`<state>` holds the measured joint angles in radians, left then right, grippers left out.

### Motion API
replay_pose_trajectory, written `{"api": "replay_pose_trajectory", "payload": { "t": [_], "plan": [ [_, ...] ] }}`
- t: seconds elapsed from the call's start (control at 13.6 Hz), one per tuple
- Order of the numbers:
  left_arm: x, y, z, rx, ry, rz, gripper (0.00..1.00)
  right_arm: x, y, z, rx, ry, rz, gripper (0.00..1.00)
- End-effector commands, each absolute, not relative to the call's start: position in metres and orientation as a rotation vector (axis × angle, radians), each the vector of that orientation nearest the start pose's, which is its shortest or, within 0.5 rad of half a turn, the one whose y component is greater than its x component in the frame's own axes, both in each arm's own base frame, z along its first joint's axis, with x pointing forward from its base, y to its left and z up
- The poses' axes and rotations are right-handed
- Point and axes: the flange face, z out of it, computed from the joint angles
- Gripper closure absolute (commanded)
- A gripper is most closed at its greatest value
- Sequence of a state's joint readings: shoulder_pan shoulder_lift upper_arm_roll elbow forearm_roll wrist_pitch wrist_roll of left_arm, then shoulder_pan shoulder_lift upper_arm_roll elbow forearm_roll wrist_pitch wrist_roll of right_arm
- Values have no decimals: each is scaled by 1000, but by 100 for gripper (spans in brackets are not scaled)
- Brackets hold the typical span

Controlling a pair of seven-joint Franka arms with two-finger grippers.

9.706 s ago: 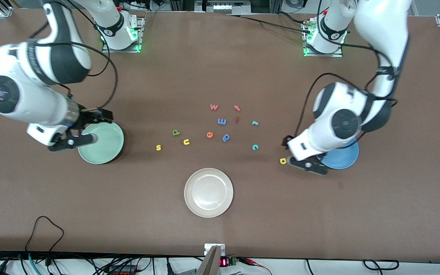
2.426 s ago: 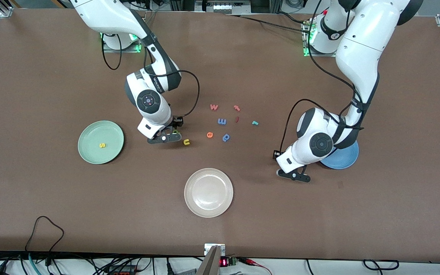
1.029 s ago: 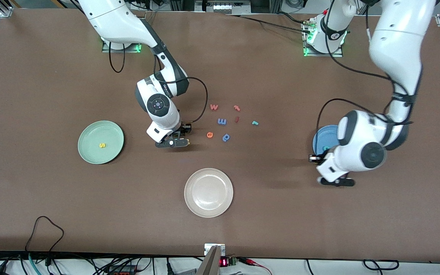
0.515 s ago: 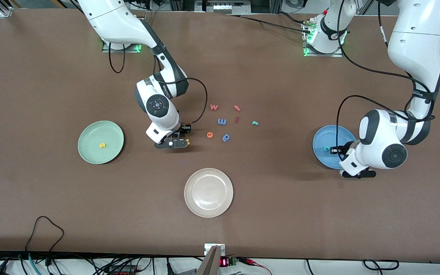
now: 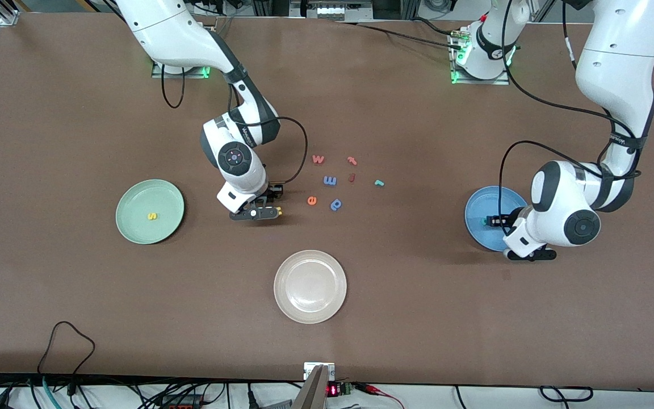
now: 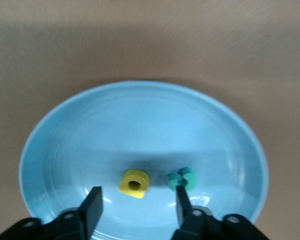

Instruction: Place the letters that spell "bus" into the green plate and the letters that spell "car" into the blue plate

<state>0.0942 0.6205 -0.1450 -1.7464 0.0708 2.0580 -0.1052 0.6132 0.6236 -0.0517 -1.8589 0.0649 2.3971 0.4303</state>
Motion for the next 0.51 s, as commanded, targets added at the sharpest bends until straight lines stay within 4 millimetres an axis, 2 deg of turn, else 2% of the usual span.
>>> {"api": "replay_pose_trajectory", "payload": {
  "t": [0.0,0.07,0.22,0.44],
  "plan": [
    [622,-66,255,-3111,100,469,15,531,336,174,-3159,-141,140,49],
    [617,-101,261,-3128,146,480,18,529,337,172,-3161,-146,152,49],
    [605,-155,261,-3132,129,494,22,526,336,172,-3165,-146,165,49],
    [585,-227,268,-3122,325,470,22,525,337,173,-3167,-151,179,50]
  ]
}}
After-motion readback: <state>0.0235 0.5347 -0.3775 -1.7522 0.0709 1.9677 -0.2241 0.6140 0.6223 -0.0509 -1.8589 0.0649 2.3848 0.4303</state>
